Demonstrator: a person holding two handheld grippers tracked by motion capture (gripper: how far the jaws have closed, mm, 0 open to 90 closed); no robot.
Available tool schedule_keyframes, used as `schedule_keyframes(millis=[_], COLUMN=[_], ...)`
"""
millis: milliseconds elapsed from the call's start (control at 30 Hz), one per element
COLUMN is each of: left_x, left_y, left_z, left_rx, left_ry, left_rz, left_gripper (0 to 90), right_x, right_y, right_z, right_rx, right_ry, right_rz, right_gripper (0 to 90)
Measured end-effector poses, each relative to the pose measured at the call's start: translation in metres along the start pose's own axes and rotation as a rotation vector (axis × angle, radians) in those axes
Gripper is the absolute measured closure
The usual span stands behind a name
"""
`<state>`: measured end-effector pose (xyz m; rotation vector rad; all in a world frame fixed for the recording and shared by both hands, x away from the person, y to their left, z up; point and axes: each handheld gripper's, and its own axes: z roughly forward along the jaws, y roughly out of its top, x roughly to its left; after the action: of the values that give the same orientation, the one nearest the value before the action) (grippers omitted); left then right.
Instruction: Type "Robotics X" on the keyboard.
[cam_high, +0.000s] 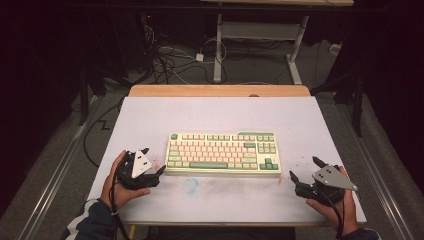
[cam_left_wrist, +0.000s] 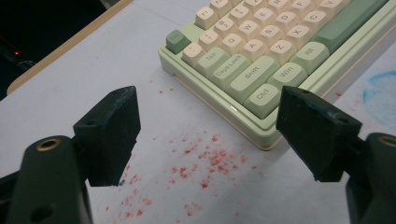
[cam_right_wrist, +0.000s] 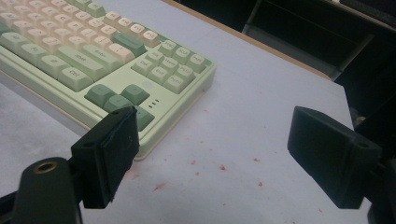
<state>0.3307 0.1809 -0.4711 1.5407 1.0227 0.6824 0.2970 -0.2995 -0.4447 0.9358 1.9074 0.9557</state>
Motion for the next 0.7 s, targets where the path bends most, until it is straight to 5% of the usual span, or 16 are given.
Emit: schedule_keyframes(millis=[700], left_x=[0.0011], left_y=[-0.0025], left_z=[-0.0079], left_rx=[0.005], left_ry=[0.007], left_rz=[0.001], left_gripper=[20.4], right_x=[0.0043], right_y=[0.0035], right_z=[0.0043], right_rx=[0.013], right_ry=[0.019], right_rz=[-0.017], right_gripper=[18.6])
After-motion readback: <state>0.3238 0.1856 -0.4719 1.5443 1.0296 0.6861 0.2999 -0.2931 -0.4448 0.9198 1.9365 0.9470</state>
